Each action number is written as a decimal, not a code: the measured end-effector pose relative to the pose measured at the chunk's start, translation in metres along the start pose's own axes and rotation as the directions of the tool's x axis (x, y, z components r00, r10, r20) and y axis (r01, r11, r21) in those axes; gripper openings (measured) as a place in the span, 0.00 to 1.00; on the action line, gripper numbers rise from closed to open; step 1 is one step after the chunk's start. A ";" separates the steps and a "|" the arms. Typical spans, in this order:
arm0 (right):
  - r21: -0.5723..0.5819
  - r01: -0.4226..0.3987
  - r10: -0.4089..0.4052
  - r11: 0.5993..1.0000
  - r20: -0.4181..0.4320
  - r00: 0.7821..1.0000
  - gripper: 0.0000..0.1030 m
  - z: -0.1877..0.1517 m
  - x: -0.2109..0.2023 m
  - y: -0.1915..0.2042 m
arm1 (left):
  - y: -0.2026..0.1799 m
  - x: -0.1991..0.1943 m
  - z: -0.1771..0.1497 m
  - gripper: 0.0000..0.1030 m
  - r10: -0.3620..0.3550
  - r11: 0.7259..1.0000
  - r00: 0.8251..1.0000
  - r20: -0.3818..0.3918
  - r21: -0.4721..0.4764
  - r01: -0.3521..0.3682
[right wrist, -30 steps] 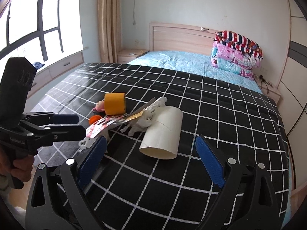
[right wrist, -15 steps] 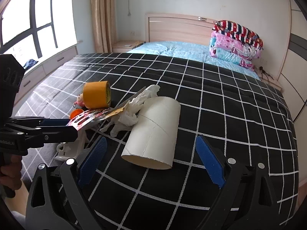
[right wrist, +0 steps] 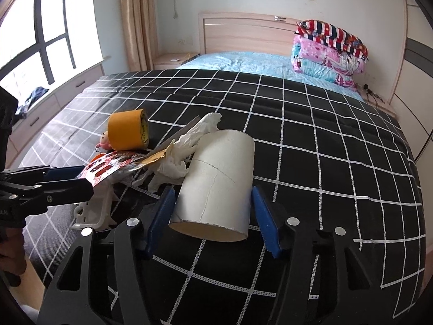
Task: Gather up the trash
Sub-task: 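Grasp the white cardboard tube with the right gripper while the left grasps the blister pack, then lift the tube and blister pack and carry both toward the trash bin, then open both grippers over the bin, dropping the tube and blister pack, then move both tools back over the bed toward the remaining trash, then grasp the white glove with the right gripper while the left grasps the white plastic holder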
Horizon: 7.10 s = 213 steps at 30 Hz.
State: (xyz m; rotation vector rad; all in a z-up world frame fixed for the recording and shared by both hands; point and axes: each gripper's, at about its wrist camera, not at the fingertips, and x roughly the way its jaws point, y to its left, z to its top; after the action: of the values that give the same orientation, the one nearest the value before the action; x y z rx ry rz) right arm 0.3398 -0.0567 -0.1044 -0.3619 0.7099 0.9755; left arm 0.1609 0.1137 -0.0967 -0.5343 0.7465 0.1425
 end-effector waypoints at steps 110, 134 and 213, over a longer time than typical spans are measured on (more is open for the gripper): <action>-0.012 -0.227 0.203 0.974 -0.402 0.893 0.30 -0.216 -0.036 0.084 | -0.020 0.018 -0.215 0.57 0.028 0.951 0.873 -0.487 0.283 0.128; -0.014 -0.215 0.189 0.977 -0.418 0.888 0.47 -0.215 -0.029 0.086 | -0.030 0.013 -0.213 0.64 0.037 0.947 0.887 -0.461 0.300 0.117; -0.076 -0.176 0.170 0.981 -0.086 0.982 0.62 0.006 0.002 0.028 | -0.019 0.027 -0.016 0.78 0.093 0.849 0.990 -0.102 0.529 -0.025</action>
State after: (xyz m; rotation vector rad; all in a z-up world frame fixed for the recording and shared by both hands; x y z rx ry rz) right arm 0.3189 -0.0367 -0.1009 -0.4187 0.7837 1.1634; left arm 0.1761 0.0877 -0.1171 0.0086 0.8839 -0.0431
